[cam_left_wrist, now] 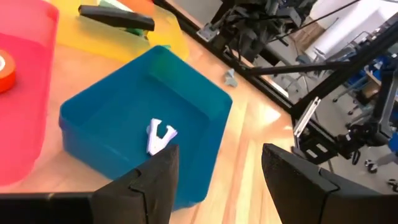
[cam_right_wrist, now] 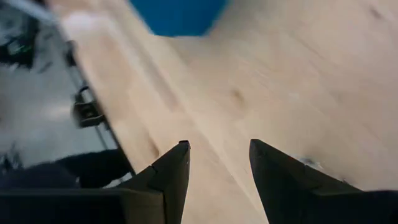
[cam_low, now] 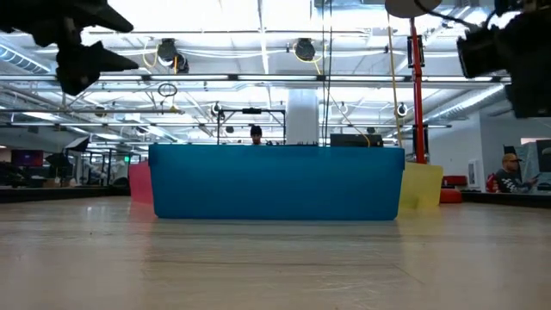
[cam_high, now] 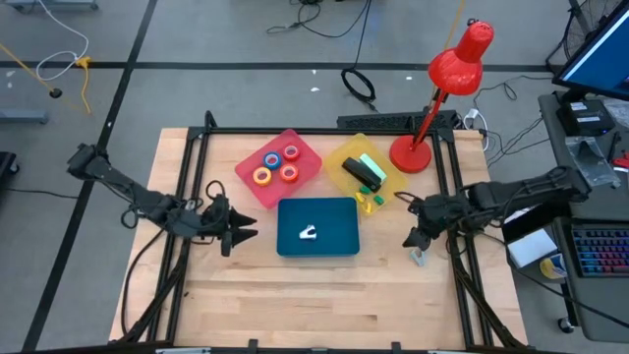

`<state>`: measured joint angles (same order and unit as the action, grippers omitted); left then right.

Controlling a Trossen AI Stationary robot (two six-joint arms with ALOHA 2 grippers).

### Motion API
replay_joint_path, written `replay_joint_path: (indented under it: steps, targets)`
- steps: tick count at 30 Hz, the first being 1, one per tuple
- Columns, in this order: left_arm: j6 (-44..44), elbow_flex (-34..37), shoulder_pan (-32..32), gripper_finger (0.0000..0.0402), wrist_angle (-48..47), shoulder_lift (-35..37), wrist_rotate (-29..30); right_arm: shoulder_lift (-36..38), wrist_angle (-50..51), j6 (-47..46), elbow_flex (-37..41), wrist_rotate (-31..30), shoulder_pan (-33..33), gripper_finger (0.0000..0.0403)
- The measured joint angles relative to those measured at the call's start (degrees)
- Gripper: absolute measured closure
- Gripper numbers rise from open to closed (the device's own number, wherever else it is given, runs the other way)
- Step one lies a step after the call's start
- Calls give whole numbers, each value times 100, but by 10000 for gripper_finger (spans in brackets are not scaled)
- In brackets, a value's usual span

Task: Pick and place Stapler, Stapler remover, tape
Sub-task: Put the blue stapler remover into the blue bin

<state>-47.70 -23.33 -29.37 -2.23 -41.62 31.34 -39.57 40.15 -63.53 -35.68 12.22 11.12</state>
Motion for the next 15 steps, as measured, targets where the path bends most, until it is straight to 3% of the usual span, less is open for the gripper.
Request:
replay_joint_path:
  steps: [9, 15]
  targets:
    - [-112, 215, -187, 174, 19, 15, 130, -115, 771, -2118, -7, -887, 807, 243]
    - [-189, 271, -187, 174, 42, 14, 128, -134, 1544, -3678, -7, -1095, 1217, 243]
